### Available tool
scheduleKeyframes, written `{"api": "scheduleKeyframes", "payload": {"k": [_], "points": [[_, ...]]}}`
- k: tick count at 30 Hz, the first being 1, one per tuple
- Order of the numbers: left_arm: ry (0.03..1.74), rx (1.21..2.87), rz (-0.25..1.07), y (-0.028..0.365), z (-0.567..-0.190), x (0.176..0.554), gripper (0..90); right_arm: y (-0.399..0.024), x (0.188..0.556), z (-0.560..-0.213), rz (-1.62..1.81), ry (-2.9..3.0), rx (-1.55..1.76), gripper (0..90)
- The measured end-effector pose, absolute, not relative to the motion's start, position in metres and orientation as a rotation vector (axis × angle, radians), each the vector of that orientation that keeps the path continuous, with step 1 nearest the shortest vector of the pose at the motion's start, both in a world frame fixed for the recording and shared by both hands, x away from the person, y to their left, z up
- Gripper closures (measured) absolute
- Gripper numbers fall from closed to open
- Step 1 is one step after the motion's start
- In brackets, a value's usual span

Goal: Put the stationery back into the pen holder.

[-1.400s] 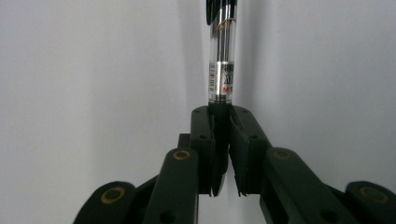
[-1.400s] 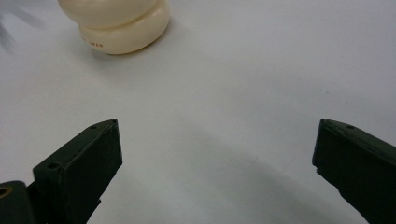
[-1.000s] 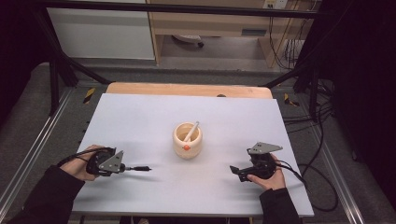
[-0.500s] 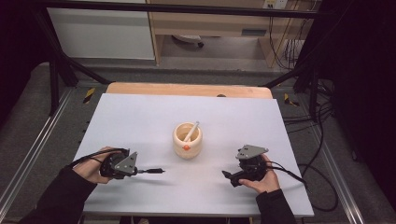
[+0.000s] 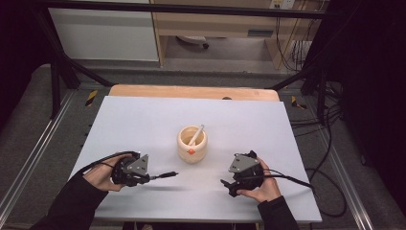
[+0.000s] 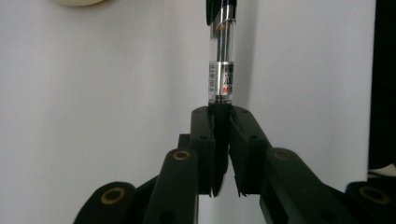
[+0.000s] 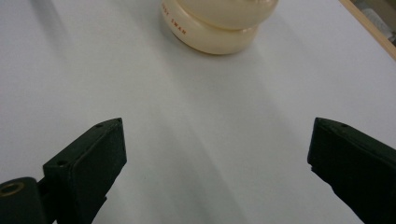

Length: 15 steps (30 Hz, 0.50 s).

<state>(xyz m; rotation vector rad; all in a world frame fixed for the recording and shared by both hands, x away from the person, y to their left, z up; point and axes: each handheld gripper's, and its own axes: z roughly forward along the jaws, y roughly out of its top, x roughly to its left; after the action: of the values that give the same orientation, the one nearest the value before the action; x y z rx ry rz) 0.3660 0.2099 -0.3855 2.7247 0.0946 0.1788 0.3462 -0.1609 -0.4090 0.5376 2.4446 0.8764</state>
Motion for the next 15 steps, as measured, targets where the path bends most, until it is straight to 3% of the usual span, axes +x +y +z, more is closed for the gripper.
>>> {"api": "scheduleKeyframes", "payload": {"k": [15], "points": [[0.204, 2.694, 0.018, 0.159, -0.388, 0.363, 79.9, -0.148, 0.336, -0.406, 0.771, 2.398, 0.224, 6.8]]}}
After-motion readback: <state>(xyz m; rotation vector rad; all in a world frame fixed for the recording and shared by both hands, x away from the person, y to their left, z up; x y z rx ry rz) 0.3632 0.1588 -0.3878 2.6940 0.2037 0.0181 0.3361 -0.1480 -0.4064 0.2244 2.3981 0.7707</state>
